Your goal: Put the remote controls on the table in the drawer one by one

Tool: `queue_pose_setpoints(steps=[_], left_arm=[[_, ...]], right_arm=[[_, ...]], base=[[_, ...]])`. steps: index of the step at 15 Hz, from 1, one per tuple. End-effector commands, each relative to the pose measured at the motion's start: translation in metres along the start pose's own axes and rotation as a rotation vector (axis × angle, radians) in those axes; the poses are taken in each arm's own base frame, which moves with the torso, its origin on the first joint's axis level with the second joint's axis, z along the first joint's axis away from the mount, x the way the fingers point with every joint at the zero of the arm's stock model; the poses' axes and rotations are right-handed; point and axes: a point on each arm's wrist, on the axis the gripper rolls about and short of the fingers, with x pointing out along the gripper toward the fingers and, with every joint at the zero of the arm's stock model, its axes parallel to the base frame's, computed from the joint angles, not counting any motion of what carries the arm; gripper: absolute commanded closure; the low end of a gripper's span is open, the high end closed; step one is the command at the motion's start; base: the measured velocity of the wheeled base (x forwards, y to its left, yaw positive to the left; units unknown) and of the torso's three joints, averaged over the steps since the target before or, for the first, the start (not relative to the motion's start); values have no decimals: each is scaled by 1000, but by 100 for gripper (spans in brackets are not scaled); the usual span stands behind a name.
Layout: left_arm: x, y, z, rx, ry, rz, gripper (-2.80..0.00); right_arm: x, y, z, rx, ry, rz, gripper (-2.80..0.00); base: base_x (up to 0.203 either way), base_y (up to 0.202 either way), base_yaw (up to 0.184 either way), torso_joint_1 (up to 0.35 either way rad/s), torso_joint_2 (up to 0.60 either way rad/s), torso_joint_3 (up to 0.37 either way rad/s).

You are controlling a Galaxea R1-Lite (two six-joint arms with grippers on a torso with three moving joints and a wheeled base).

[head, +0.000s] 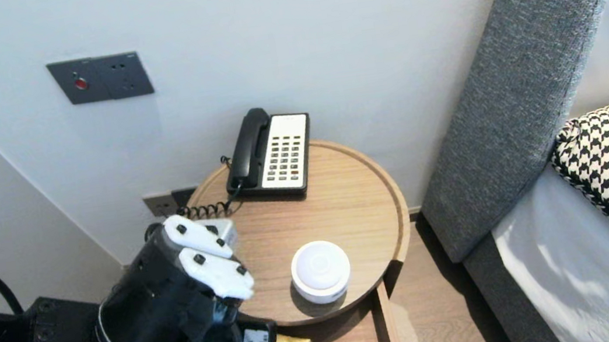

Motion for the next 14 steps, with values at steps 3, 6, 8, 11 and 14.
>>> queue_pose_setpoints(steps=[3,6,8,11,14], left_arm=[[15,-22,36,-26,-30,11,-280],[29,-34,50,-1,-37,25,-280],[40,-43,55,3,-36,28,-280],[56,-52,57,9,-23,37,-280],[73,-60,58,18,-26,72,-280]], right_arm=[[1,0,-7,0,22,0,0],[1,0,-7,0,22,0,0],[1,0,-7,0,22,0,0],[1,0,-7,0,22,0,0],[1,0,-7,0,22,0,0]], base=[[0,0,0,0,0,0],[0,0,0,0,0,0],[0,0,0,0,0,0],[0,0,0,0,0,0],[0,0,0,0,0,0]])
